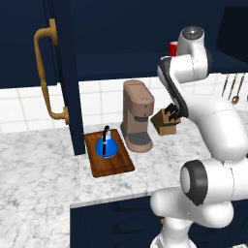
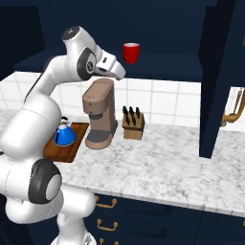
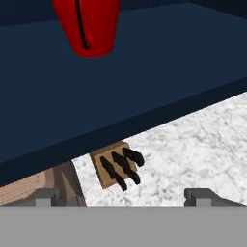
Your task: Pick the kettle from the counter and place it on the tray. Then pick the mug from the cabinet and place it on the tray. Then close the cabinet doors.
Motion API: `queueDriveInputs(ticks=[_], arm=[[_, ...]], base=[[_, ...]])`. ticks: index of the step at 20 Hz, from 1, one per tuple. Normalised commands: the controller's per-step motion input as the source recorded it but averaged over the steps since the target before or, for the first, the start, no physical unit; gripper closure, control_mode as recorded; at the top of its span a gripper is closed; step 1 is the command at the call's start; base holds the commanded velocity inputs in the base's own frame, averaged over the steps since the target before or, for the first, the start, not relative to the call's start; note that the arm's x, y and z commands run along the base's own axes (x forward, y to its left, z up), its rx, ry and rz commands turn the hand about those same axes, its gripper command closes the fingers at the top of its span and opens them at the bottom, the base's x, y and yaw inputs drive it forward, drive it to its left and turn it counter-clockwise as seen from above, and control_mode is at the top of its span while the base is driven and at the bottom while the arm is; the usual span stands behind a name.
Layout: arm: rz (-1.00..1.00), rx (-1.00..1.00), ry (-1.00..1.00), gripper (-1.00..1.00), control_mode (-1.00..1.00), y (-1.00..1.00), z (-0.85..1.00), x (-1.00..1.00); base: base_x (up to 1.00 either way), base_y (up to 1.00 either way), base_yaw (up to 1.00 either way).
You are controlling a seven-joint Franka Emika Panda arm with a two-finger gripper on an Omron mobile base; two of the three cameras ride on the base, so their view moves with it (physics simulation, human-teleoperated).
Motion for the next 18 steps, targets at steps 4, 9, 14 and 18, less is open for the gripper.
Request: queueDriveInputs(ticks=[4, 9, 14, 18], arm=[[0.0, 0.0, 0.0, -1.0, -1.0, -0.01, 0.22, 0.12], [0.0, 0.0, -0.04, -1.0, -1.0, -0.01, 0.15, 0.14], [0.0, 0.0, -0.08, -1.0, -1.0, -0.02, 0.05, 0.23], [0.0, 0.0, -0.17, -1.0, -1.0, 0.0, 0.07, 0.29]], base=[[0.0, 0.0, 0.0], [0.0, 0.0, 0.0], [0.0, 0.0, 0.0], [0.0, 0.0, 0.0]])
